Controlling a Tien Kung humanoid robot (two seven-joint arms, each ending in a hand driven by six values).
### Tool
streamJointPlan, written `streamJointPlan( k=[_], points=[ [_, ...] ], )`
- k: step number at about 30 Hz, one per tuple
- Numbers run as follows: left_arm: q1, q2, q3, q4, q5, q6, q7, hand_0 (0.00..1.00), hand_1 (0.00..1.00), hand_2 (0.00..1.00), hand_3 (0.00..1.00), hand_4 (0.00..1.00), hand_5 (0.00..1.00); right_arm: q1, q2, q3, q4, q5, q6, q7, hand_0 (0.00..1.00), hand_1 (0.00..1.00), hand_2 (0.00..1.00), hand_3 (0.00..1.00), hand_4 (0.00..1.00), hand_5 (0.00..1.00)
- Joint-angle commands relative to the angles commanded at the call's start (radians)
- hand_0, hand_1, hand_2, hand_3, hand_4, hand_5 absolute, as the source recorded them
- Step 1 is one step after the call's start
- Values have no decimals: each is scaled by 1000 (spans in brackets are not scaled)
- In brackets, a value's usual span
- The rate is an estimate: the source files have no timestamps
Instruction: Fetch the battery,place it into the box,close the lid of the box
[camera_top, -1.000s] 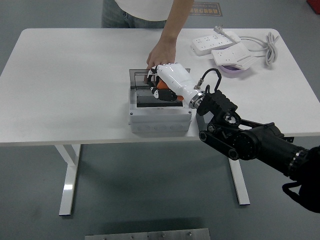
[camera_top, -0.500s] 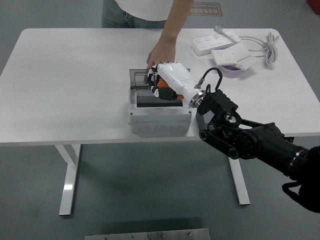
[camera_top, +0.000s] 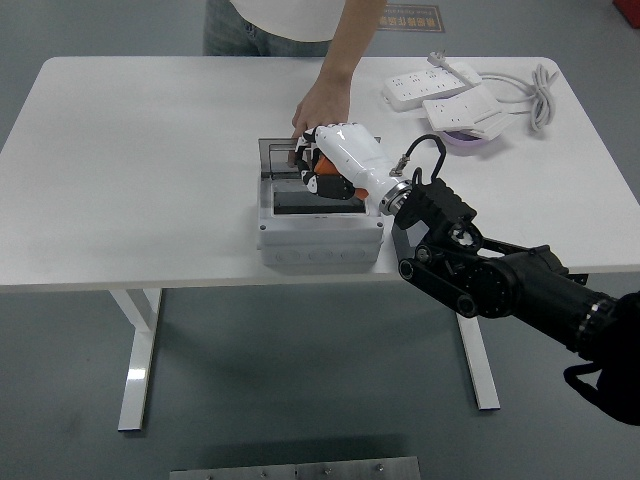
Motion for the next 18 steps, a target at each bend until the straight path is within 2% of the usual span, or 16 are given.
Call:
streamJointPlan(
  k=[4, 5, 18],
  points=[
    [0, 0, -1, 0, 1, 1, 0, 664, 738, 717, 631, 707, 296, -4, 4, -5, -2, 4, -3, 2, 204, 307, 346, 401, 471, 268],
    [0, 0, -1, 0, 1, 0, 0, 664, 738, 714, 630, 707, 296, -5, 5, -6, -3, 4, -3, 2, 198, 305, 345, 408, 554, 251],
    [1, -1, -1, 0, 5, -1, 1, 663, 738, 711, 629, 705, 295, -8, 9, -6, -7, 9, -10, -1, 199, 310, 344, 409, 590, 244]
  ],
)
